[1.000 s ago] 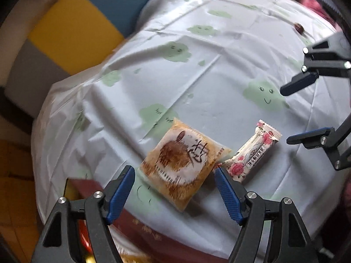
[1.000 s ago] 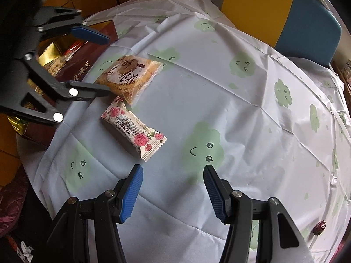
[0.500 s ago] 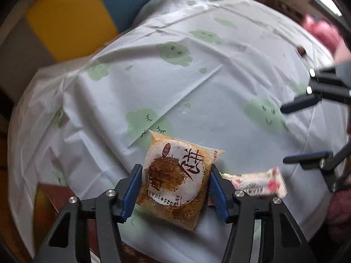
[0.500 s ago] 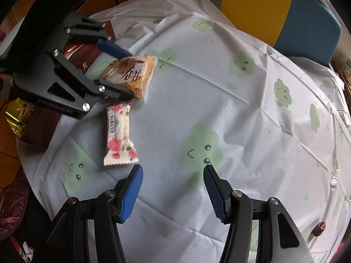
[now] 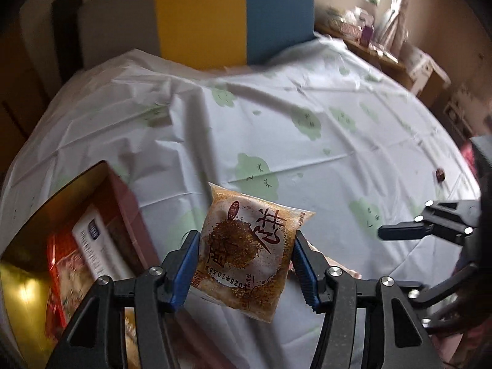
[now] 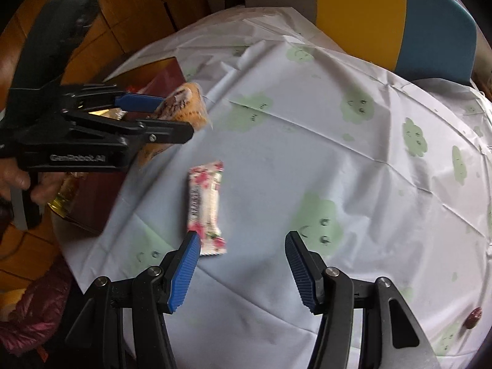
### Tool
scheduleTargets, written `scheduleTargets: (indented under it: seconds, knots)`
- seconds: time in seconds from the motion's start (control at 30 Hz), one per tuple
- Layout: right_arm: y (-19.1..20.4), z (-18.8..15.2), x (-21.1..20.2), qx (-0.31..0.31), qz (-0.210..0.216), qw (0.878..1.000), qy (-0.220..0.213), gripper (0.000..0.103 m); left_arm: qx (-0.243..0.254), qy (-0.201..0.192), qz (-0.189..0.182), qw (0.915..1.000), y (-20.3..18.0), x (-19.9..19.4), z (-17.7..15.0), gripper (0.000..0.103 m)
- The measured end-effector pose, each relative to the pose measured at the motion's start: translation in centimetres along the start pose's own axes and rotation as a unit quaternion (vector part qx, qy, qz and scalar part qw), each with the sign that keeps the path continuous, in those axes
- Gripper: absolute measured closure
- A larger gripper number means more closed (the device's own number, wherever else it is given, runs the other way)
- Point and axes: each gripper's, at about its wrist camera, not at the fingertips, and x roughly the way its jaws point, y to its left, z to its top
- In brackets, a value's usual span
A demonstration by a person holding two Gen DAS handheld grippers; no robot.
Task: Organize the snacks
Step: 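Move the left tool to the round pastry packet and grasp it, then grasp the pink-flowered candy bar with the right tool while the left tool holds the pastry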
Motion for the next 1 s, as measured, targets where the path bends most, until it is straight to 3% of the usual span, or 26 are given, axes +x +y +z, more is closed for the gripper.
scheduleTargets:
  seconds: [0.37,0.4,0.43,0.5,0.67,0.73,0.87,1.0]
  knots:
    - [3.6,2.3,2.5,-0.021,-0.006,1.0,0.001,0.047,-0.041,-0.057,-0.04,0.9967,-1.3,-4.7,-3.2,0.044]
    - [4.1,2.6,3.1,-0.028,-0.012,1.0,0.006,0.05,-0.042,-0.059,-0.041,0.9966,-1.6,-4.9,-3.7,0.044]
    - [4.3,2.8,3.6,-0.034,-0.021,0.999,0.016,0.067,-0.043,-0.059,-0.041,0.9965,-1.9,-5.1,-4.2,0.044]
    - [4.5,3.0,4.1,-0.049,-0.044,0.998,0.021,0.082,-0.047,-0.06,-0.043,0.9962,-2.4,-5.4,-5.3,0.044]
    - [3.2,2.1,2.6,-0.07,-0.078,0.994,0.044,0.082,-0.039,-0.06,-0.055,0.9959,-4.0,-5.8,-7.5,0.044]
    - [1.2,1.1,1.7,-0.054,-0.096,0.992,0.055,0.082,-0.05,-0.048,-0.073,0.9949,-4.7,-5.3,-8.2,0.044]
    - [-2.5,-0.8,0.9,-0.02,-0.131,0.988,0.08,0.081,-0.035,-0.037,-0.07,0.9962,-6.8,-4.1,-9.1,0.044]
    - [-4.7,-2.0,0.4,0.021,-0.102,0.992,0.066,0.079,-0.018,-0.019,-0.044,0.9987,-8.4,-1.9,-9.9,0.044]
